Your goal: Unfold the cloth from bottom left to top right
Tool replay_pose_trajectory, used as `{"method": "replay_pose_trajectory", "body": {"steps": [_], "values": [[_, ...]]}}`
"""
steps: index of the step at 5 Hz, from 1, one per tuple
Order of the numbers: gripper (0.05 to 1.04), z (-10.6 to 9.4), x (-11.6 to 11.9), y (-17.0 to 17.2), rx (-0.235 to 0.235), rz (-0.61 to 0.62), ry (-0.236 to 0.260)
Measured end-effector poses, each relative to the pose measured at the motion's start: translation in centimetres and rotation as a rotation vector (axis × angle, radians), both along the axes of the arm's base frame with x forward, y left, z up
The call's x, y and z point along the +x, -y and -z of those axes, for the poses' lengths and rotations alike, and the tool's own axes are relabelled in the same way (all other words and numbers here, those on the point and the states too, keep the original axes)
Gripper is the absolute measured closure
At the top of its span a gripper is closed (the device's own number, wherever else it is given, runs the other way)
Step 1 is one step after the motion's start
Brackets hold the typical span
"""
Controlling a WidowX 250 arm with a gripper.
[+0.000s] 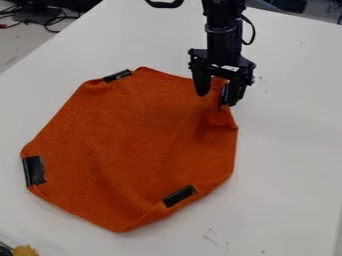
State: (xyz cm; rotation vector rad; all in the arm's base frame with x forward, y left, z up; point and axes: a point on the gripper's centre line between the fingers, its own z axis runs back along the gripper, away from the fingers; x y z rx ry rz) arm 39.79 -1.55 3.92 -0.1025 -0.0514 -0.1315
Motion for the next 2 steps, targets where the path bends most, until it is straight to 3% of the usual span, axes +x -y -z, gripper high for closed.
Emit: {"method": "replay_pose_trajectory", "body": {"steps": [2], "values": [[0.081, -0.4, -0.7, 1.6, -0.028, 0.025, 0.048]]}}
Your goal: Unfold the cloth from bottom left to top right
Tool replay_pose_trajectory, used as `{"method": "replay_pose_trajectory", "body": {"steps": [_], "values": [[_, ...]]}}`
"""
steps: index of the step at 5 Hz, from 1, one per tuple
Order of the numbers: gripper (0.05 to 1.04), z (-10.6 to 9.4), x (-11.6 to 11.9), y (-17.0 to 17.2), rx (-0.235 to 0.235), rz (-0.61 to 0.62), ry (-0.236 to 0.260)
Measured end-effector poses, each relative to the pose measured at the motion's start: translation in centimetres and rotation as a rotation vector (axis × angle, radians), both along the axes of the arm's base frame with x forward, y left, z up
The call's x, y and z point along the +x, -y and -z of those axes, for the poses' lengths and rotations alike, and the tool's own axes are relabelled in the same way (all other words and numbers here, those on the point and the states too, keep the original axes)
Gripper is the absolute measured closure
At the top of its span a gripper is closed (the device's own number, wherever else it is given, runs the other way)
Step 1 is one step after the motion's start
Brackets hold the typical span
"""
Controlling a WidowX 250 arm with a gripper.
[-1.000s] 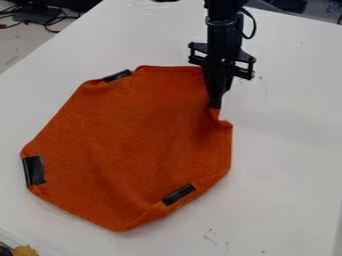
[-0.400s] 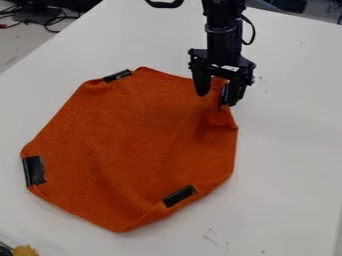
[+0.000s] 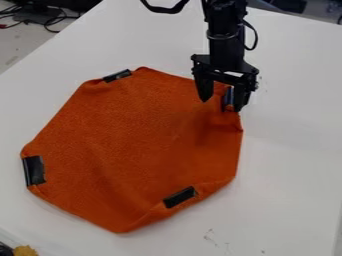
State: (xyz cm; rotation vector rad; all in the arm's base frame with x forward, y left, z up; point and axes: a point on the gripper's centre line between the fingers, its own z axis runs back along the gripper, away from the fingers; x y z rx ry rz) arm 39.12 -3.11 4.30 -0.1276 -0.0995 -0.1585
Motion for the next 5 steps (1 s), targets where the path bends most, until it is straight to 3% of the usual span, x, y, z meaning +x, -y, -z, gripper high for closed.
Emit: {"method": "replay_pose_trajectory", "body": {"steps": [1, 2, 3, 5], "values": [[0.082, -0.6, -0.6, 1.4, 0.001, 0.048, 0.026], [0.082, -2.5, -1.2, 1.2, 0.072, 0.046, 0.048], [0.082, -3.5, -2.9, 0.9, 0.108, -0.042, 0.058], [0.082, -2.7, -4.0, 0.1, 0.092, -0.082, 0.034]]}}
